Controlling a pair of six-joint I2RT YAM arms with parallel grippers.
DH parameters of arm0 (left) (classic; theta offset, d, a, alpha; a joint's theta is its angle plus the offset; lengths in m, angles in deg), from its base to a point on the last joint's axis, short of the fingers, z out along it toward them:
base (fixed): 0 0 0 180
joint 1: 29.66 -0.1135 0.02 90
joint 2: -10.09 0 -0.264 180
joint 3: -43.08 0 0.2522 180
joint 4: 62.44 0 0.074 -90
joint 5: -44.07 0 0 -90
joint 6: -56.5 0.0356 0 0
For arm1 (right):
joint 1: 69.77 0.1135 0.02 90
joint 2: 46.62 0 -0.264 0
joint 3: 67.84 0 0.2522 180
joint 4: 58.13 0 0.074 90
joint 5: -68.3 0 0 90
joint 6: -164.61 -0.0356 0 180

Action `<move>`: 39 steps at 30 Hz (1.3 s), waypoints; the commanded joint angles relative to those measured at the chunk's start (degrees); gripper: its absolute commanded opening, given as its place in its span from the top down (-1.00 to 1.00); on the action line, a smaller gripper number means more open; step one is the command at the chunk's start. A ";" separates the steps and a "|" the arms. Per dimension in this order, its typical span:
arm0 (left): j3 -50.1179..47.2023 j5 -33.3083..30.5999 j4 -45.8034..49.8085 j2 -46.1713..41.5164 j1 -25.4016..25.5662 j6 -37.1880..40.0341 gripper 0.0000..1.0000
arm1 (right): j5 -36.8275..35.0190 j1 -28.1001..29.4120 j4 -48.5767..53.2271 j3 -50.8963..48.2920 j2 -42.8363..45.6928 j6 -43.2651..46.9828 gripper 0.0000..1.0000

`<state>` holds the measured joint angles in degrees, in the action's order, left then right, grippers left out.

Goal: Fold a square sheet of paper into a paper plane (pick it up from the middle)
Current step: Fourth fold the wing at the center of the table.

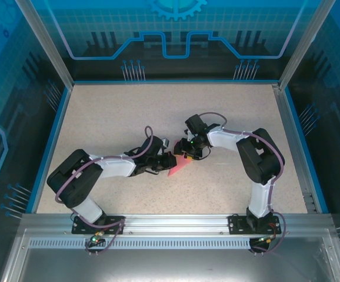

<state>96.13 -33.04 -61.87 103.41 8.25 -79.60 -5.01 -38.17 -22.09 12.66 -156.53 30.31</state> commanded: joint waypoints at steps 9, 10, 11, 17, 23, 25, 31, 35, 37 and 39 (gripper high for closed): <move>2.09 -3.88 4.47 2.66 -0.97 0.86 0.89 | -6.58 0.12 5.14 -1.08 -4.97 1.17 -0.09; 2.13 -3.93 4.57 2.74 -0.91 0.85 0.90 | -6.50 0.12 4.97 -1.17 -4.97 1.29 -0.09; 1.99 -3.95 4.58 2.83 -0.95 0.84 0.90 | -6.32 0.18 4.65 -1.33 -4.90 1.55 -0.08; 2.11 -3.66 4.42 3.35 -1.01 0.76 0.90 | -6.32 0.17 4.26 -1.52 -4.29 2.63 -0.03; 2.18 -2.89 4.35 2.86 -1.11 0.41 0.89 | -7.54 0.12 5.54 -1.05 -5.63 2.63 0.07; 2.27 -1.96 4.23 1.79 -1.17 -0.07 0.85 | -7.77 0.20 6.12 -0.75 -6.36 2.57 0.08; 3.68 -1.34 6.75 -4.55 -1.24 -1.69 0.72 | -8.69 0.27 7.86 0.25 -7.82 2.32 0.08; 3.27 -6.90 9.03 -6.48 -1.26 -2.68 0.73 | -8.69 0.22 8.18 0.67 -8.39 1.93 0.10; 3.04 -7.72 8.94 -6.36 -1.26 -2.98 0.73 | -8.68 0.22 8.38 0.83 -8.65 1.84 0.10; 3.11 -7.62 8.56 -5.71 -1.37 -3.51 0.73 | -8.66 0.22 8.76 1.02 -8.91 1.75 0.11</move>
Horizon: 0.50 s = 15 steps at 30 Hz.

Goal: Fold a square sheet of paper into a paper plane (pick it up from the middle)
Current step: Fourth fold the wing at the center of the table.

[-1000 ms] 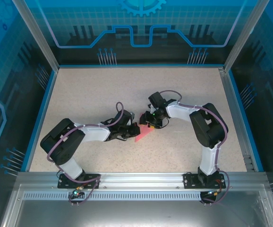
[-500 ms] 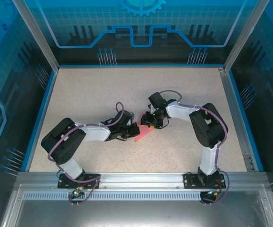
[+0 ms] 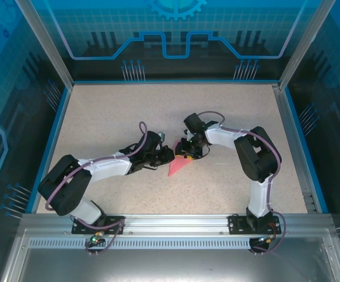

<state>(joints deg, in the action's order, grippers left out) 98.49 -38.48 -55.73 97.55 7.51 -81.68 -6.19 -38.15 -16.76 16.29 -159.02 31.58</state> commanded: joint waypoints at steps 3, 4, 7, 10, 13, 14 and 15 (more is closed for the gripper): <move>0.97 -1.81 1.48 1.21 -0.52 -2.28 0.75 | -7.55 0.20 3.58 -2.69 -6.52 0.14 0.13; 1.02 -1.81 1.43 1.60 -0.58 -2.44 0.75 | -7.60 0.20 3.58 -2.67 -6.52 0.00 0.15; 1.49 -1.02 1.00 2.89 -0.61 -2.41 0.76 | -7.84 0.20 3.67 -2.78 -6.56 -0.36 0.18; 2.58 1.38 0.49 4.74 -0.62 -2.09 0.77 | -7.68 0.17 3.45 -2.87 -6.60 -0.57 0.19; 2.51 4.07 -2.00 6.57 -0.65 -2.46 0.79 | -7.60 0.20 3.50 -2.96 -6.69 -0.72 0.19; 2.56 5.10 -2.98 6.96 -0.64 -2.54 0.78 | -7.60 0.20 3.59 -2.89 -6.76 -0.79 0.20; 2.69 5.80 -3.60 7.34 -0.68 -2.61 0.78 | -7.60 0.18 3.59 -2.87 -6.82 -0.91 0.20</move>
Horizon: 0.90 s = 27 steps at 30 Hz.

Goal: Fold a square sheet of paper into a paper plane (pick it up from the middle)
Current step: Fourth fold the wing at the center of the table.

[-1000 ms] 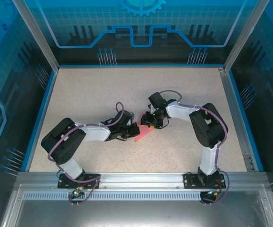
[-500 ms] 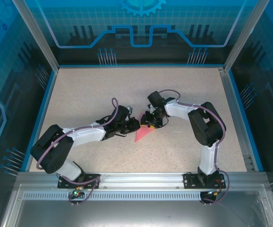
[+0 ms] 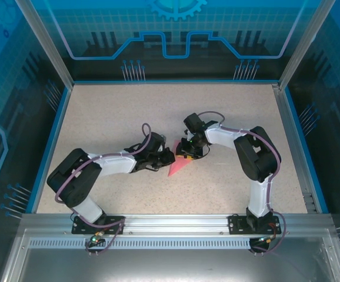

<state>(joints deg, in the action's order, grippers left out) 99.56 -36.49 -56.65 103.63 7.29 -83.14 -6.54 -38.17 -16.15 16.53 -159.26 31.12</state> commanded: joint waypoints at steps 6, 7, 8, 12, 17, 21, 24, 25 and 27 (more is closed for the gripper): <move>2.09 5.13 -2.60 2.72 -0.36 -0.73 0.77 | -7.06 0.18 3.24 -2.80 -6.71 -0.88 0.20; 2.38 5.16 -1.77 3.16 -0.38 -0.63 0.76 | -7.07 0.16 3.32 -2.73 -6.79 -0.94 0.19; 2.63 5.08 -1.17 3.51 -0.37 -0.47 0.76 | -7.04 0.11 3.41 -2.75 -6.85 -1.01 0.19; 3.55 4.19 1.24 4.88 -0.39 0.11 0.76 | -7.07 0.15 3.70 -2.66 -6.97 -1.31 0.20; 3.78 2.04 2.90 5.41 -0.59 0.32 0.79 | -7.33 0.04 3.94 -2.76 -6.98 -1.34 0.22; 3.79 1.22 3.44 5.60 -0.75 0.27 0.82 | -7.60 -0.04 4.21 -2.80 -7.24 -1.25 0.23; 3.78 0.86 3.75 5.84 -0.83 0.40 0.84 | -7.60 -0.17 4.29 -2.84 -7.33 -1.32 0.23; 3.78 0.75 3.80 5.89 -0.87 0.42 0.84 | -7.69 -0.13 4.37 -2.85 -7.37 -1.33 0.23; 3.88 0.74 4.01 6.19 -0.91 0.43 0.85 | -7.66 -0.13 4.47 -2.75 -7.42 -1.27 0.23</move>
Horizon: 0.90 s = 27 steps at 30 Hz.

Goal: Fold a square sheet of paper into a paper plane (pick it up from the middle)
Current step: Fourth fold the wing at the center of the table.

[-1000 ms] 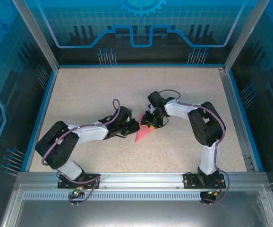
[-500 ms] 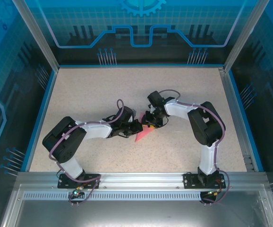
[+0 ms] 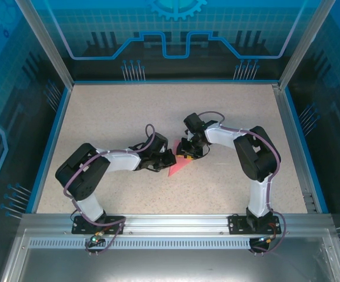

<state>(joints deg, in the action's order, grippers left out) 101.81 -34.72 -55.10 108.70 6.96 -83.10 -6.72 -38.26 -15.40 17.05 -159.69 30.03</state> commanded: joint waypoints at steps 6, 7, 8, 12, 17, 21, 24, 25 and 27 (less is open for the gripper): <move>1.74 -1.14 2.61 1.46 -0.75 0.38 0.88 | -7.50 -0.09 3.81 -3.17 -7.23 -0.14 0.24; 1.77 -1.23 2.67 1.43 -0.70 0.36 0.88 | -7.42 -0.04 3.89 -3.11 -7.32 -0.15 0.24; 1.79 -1.28 2.81 1.59 -0.75 0.39 0.88 | -7.42 -0.04 3.86 -3.06 -7.37 -0.02 0.24; 1.78 -1.26 2.90 1.91 -0.74 0.29 0.88 | -7.42 -0.04 4.07 -2.91 -7.58 0.03 0.24; 1.62 -1.20 3.27 2.43 -0.75 0.09 0.89 | -7.51 -0.05 4.32 -2.80 -7.95 0.13 0.24; 1.77 -1.14 3.74 2.90 -0.70 0.06 0.89 | -7.51 -0.04 4.43 -2.75 -8.12 0.14 0.25; 1.38 -1.01 3.48 3.08 -0.69 -0.23 0.90 | -7.51 -0.04 4.53 -2.75 -8.12 0.03 0.25; 1.11 -1.06 3.42 3.10 -0.74 -0.33 0.90 | -7.53 -0.04 4.54 -2.76 -8.08 0.02 0.25; 1.07 -1.09 3.47 3.12 -0.76 -0.36 0.90 | -7.51 -0.09 4.57 -2.75 -8.29 0.02 0.25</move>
<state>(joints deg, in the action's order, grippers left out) 102.56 -34.72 -54.51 110.45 6.81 -83.12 -6.72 -38.28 -14.13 18.03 -160.39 30.03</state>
